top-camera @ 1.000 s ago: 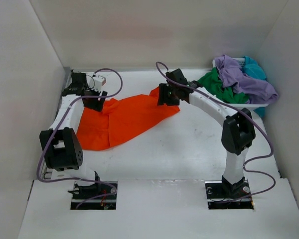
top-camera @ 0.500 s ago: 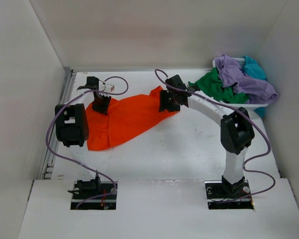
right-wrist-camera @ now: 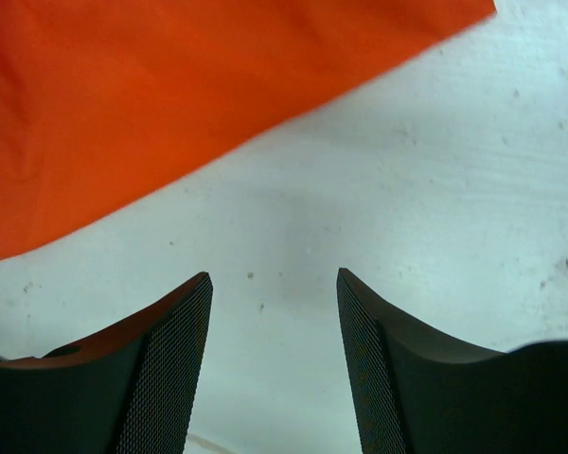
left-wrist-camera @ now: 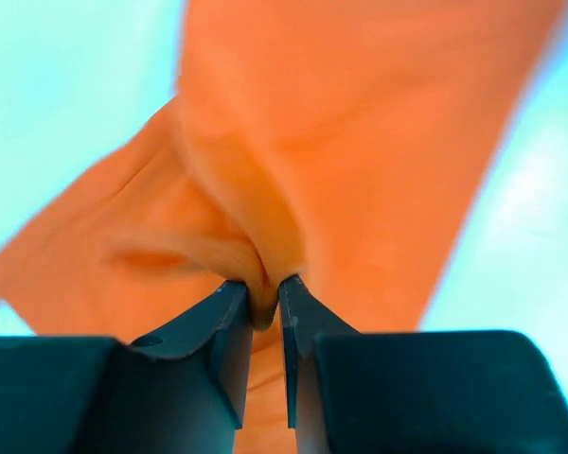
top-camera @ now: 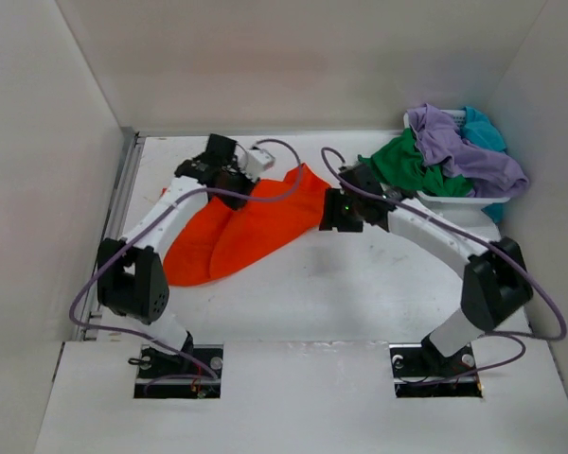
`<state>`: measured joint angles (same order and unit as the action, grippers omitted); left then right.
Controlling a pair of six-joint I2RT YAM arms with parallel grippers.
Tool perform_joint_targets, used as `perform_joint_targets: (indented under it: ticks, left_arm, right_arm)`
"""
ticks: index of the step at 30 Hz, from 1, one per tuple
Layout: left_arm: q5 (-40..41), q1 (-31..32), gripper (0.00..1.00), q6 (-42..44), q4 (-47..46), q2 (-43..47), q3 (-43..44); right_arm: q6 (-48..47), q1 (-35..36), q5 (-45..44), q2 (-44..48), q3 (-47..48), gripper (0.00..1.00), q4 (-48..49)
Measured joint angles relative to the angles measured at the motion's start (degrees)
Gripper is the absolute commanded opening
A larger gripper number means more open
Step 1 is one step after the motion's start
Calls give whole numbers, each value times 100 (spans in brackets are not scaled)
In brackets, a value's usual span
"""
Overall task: Fold and stack the t-shirts
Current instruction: Flatten out the tshirt
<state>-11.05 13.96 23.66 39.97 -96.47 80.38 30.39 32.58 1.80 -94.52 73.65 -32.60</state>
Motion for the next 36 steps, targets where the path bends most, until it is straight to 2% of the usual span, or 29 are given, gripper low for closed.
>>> perform_joint_targets:
  ticks: [3, 5, 7, 10, 13, 16, 18, 20, 22, 25, 31, 34, 36]
  left_arm:
    - [-249, 1121, 25, 162, 210, 446, -66]
    - [-555, 1963, 38, 334, 444, 507, -127]
    - [-835, 2870, 55, 540, 772, 481, -216]
    - [-1091, 3593, 59, 739, 1209, 452, -240]
    - [-1080, 3646, 59, 866, 1523, 452, -238]
    - [-973, 3388, 62, 981, 1919, 656, -238]
    - [-940, 2944, 64, 1143, 1985, 999, -319]
    - [-804, 1707, 65, 1377, 1971, 1561, -507]
    - [-634, -98, 66, 1578, 1873, 2017, -645]
    - [-833, -1744, 66, 1659, 1825, 2262, -815]
    - [-1537, -3823, 66, 1646, 1355, 1939, -1373]
    - [-1574, -4297, 66, 1510, 894, 1263, -1569]
    - [-1532, -4385, 66, 1403, 645, 898, -1633]
  right_arm:
    - [229, -131, -83, 831, -894, 60, 42]
    - [415, -389, -142, 1491, -1561, 59, 50]
    - [581, -673, -208, 2024, -2074, 59, -28]
    - [800, -1062, -295, 2640, -2603, 58, -50]
    - [951, -1368, -354, 3169, -2929, 57, -81]
    - [1019, -1569, -481, 3547, -3010, 56, -15]
    - [990, -1305, -590, 3261, -2846, 57, 2]
    - [809, -664, -649, 2396, -2201, 58, 70]
    - [579, -79, -627, 1436, -1499, 59, 378]
    - [66, 584, -649, 85, -101, 60, 415]
    - [-728, 1200, -658, -1606, 2079, 65, 433]
    - [-1014, 1364, -667, -2216, 2883, 66, 422]
    - [-1139, 1440, -682, -2518, 3222, 66, 348]
